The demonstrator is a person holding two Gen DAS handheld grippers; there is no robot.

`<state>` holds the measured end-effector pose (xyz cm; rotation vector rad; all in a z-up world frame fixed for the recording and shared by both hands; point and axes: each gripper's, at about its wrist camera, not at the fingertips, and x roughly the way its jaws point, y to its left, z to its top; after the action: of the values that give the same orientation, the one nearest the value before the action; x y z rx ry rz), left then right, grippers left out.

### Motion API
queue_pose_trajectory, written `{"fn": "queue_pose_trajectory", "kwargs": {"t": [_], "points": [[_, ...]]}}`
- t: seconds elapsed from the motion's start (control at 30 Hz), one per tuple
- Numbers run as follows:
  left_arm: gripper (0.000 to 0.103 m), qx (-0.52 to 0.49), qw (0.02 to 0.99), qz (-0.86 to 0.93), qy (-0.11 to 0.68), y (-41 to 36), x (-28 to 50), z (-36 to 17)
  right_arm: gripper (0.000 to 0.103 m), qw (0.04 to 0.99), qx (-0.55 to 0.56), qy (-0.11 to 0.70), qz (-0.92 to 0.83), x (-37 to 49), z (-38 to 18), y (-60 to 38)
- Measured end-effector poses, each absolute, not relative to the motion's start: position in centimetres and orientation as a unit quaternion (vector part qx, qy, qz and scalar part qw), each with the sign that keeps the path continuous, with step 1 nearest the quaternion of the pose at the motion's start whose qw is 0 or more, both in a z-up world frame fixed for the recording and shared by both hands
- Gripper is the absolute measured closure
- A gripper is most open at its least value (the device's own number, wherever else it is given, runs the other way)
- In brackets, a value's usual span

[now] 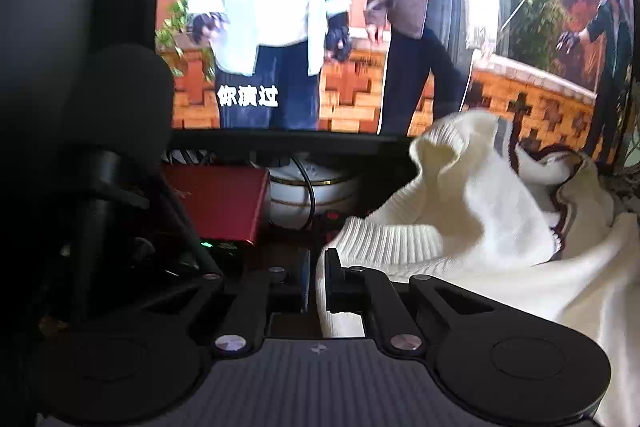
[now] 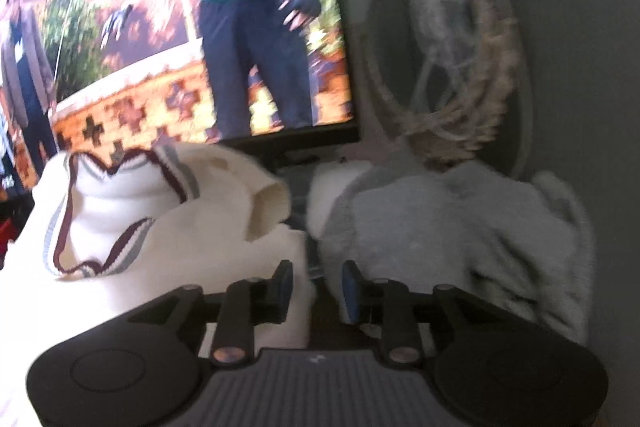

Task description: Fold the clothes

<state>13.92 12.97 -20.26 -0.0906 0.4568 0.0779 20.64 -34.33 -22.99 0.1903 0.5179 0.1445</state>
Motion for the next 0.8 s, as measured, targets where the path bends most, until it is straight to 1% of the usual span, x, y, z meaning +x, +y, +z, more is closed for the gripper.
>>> {"fn": "queue_pose_trajectory", "kwargs": {"t": [0.07,0.1,0.2,0.23,0.3,0.4,0.47,0.6,0.67,0.7,0.73,0.8], "points": [[0.083,-0.041,0.974,0.042,0.218,12.9,13.2,-19.6,0.077,0.957,0.107,0.26,0.076,18.9,-22.8,-35.1],[0.082,-0.035,0.976,0.043,0.211,12.7,12.6,-19.2,0.076,0.955,0.114,0.262,0.079,18.0,-22.6,-35.5],[0.083,-0.026,0.98,0.031,0.197,11.8,10.8,-17.7,0.074,0.947,0.114,0.283,0.097,14.8,-22.7,-35.6],[0.083,-0.028,0.98,0.01,0.197,11.2,10.4,-17.5,0.069,0.945,0.115,0.289,0.105,13.8,-22.9,-35.6],[0.083,-0.03,0.978,-0.037,0.203,9.8,10.0,-17.4,0.061,0.935,0.12,0.311,0.119,11.6,-23.8,-35.0],[0.083,-0.017,0.968,-0.102,0.228,6.3,10.9,-18.6,0.061,0.93,0.103,0.328,0.132,9.0,-25.2,-33.6],[0.09,0.007,0.961,-0.123,0.249,3.9,12.2,-20.1,0.061,0.929,0.086,0.334,0.13,7.2,-26.2,-32.4],[0.09,0.028,0.948,-0.147,0.28,0.7,14.6,-22.6,0.062,0.933,0.084,0.331,0.11,5.5,-27.0,-31.7],[0.091,0.037,0.947,-0.138,0.289,0.2,15.6,-23.6,0.076,0.932,0.09,0.332,0.112,5.1,-27.2,-31.6],[0.091,0.039,0.946,-0.133,0.293,0.1,15.9,-24.0,0.09,0.931,0.092,0.334,0.115,5.0,-27.4,-31.5],[0.096,0.037,0.945,-0.133,0.297,0.2,16.1,-24.3,0.096,0.933,0.083,0.331,0.113,4.9,-27.5,-31.2],[0.098,0.033,0.942,-0.13,0.308,0.5,16.5,-24.7,0.098,0.94,0.059,0.32,0.105,4.4,-27.5,-30.7]]}}
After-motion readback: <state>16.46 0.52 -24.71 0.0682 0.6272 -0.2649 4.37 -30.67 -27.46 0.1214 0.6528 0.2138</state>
